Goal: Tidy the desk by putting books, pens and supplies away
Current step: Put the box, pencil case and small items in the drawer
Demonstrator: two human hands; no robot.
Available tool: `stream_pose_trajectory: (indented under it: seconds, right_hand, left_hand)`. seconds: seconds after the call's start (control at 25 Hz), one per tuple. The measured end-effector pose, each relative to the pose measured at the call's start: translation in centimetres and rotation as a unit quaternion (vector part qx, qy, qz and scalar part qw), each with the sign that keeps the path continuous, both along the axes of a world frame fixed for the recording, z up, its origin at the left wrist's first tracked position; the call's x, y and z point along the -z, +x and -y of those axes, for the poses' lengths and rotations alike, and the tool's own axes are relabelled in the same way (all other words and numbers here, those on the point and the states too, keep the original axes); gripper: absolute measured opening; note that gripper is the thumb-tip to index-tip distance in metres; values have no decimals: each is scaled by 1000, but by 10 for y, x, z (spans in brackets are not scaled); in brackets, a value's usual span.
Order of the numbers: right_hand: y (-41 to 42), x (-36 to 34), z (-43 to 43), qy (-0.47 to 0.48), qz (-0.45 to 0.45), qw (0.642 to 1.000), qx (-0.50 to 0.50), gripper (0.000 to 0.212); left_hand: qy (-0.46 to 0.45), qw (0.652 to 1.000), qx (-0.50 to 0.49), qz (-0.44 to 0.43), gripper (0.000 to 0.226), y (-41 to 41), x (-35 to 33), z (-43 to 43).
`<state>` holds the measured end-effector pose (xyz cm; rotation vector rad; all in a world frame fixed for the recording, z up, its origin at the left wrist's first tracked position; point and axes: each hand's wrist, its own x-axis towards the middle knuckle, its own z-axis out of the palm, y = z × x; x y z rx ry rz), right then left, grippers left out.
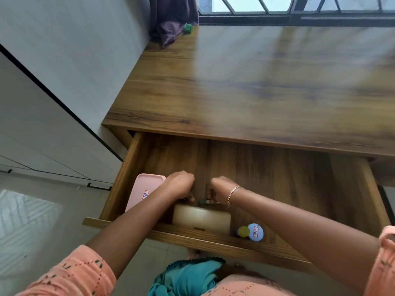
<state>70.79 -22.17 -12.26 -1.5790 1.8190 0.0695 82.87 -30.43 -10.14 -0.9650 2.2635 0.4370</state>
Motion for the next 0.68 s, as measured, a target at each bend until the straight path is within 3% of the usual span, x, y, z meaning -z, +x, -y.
stream_pose_trajectory:
  seconds: [0.28,0.4,0.52,0.68]
  right_hand:
    - [3,9,-2,-13,1,1000,-2,14]
    - [-3,-10,-8,-38,30,998,40,19]
    - [-25,-36,-33,-123,38,985,118,23]
    - [-47,-57,-94,-175,-60,982,42,34]
  left_hand:
    - [-14,999,33,27,25,-2,-8,-5]
    - [-48,997,62,13,22,-1,-16,-10]
    - [-112,986,79,-99,26,12,-30,-20]
    - [-187,936,81,-288,58,39,-29,-48]
